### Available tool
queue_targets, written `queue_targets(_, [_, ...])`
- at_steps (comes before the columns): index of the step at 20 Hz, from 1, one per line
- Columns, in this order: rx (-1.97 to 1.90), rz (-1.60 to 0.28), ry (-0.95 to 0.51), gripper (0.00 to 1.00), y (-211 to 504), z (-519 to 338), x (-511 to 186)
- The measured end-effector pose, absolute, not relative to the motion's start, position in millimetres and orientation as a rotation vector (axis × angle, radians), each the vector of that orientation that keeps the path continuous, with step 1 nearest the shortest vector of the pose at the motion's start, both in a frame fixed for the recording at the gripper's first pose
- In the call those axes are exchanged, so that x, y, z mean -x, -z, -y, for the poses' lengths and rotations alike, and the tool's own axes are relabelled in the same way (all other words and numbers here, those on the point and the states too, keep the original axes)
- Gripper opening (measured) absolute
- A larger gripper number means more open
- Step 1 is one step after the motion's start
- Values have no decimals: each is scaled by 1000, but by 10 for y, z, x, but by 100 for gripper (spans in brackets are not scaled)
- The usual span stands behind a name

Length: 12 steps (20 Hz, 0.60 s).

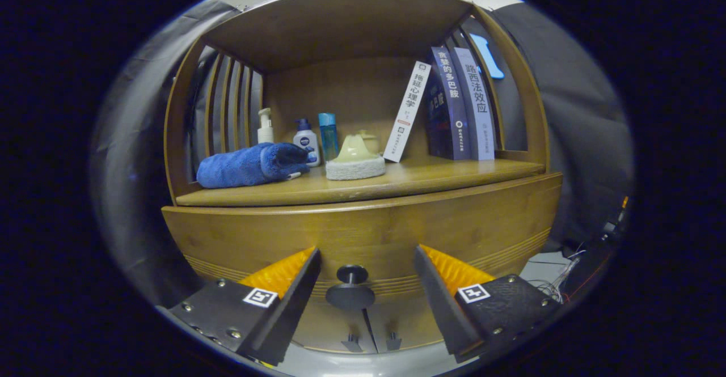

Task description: Pull open the drawer, take out the items inside it, and place them on the countertop above the cabinet.

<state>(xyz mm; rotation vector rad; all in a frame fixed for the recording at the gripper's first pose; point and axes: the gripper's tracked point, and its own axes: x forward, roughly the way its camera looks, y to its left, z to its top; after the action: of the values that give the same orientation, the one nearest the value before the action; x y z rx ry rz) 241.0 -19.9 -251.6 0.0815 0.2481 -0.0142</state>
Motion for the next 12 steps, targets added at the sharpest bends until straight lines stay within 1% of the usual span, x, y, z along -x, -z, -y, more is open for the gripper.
queue_targets(6, [-99, -285, 12, 100, 2582, 173, -2525])
queue_targets(8, [-113, -293, 28, 100, 2574, 175, -2510])
queue_targets(10, [-85, -362, 57, 100, 2698, 206, -2428])
queue_targets(12, [-84, -364, 37, 100, 2651, 118, -2353])
